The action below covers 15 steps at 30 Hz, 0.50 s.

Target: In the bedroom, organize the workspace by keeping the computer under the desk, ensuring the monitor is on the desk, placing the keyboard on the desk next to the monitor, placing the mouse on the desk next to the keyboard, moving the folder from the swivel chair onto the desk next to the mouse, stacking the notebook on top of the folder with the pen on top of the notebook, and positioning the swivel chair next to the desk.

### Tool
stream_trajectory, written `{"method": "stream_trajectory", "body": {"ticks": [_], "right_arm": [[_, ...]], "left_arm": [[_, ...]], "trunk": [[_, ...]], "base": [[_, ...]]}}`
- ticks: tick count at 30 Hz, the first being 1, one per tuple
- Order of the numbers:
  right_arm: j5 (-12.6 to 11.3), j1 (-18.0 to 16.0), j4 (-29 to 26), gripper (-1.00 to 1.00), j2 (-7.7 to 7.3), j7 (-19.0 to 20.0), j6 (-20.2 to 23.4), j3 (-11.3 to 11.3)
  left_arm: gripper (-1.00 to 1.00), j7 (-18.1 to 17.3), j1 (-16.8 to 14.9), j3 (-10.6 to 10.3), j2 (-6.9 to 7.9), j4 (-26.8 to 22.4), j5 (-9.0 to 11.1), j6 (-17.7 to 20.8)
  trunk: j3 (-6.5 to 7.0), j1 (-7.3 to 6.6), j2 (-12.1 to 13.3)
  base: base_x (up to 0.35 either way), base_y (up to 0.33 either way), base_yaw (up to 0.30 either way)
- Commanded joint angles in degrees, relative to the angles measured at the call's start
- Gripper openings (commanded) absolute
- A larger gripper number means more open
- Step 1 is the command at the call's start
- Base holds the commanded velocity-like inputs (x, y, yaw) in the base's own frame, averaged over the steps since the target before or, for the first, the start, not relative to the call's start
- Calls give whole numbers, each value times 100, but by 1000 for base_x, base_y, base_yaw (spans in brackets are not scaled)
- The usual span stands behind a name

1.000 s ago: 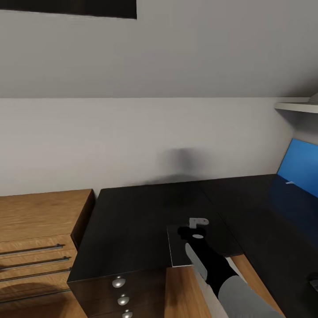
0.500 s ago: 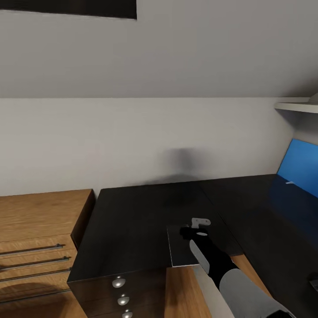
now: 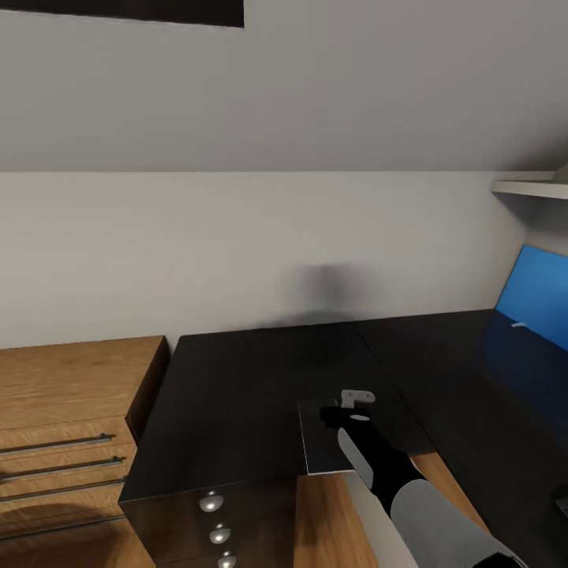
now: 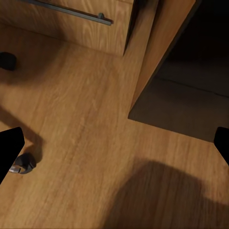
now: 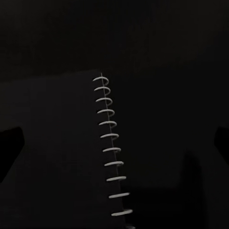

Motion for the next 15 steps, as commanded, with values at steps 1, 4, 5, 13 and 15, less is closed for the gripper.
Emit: {"method": "stream_trajectory", "body": {"ticks": [1, 4, 5, 13, 15], "right_arm": [[-50, -5, -8, 100, -4, -51, 21, 32], [-50, -6, -8, 100, -3, -51, 24, 32], [-50, -6, -8, 100, -3, -51, 24, 32], [-50, -6, 7, 100, -2, -50, 34, 33], [-50, -6, 13, 100, -2, -50, 35, 33]], "left_arm": [[100, -57, -4, 24, -2, 7, 59, -7], [100, -57, -4, 24, 0, 7, 59, -7], [100, -57, -4, 24, 0, 7, 59, -7], [100, -57, -4, 24, 2, 6, 59, -7], [100, -57, -4, 24, 0, 6, 59, -7]], "trunk": [[-24, 22, -45], [-78, 88, -165], [-78, 88, -165], [-114, 132, -245], [-150, 176, -326]], "base": [[0, 0, 0], [0, 0, 0], [0, 0, 0], [0, 0, 0], [0, 0, 0]]}}
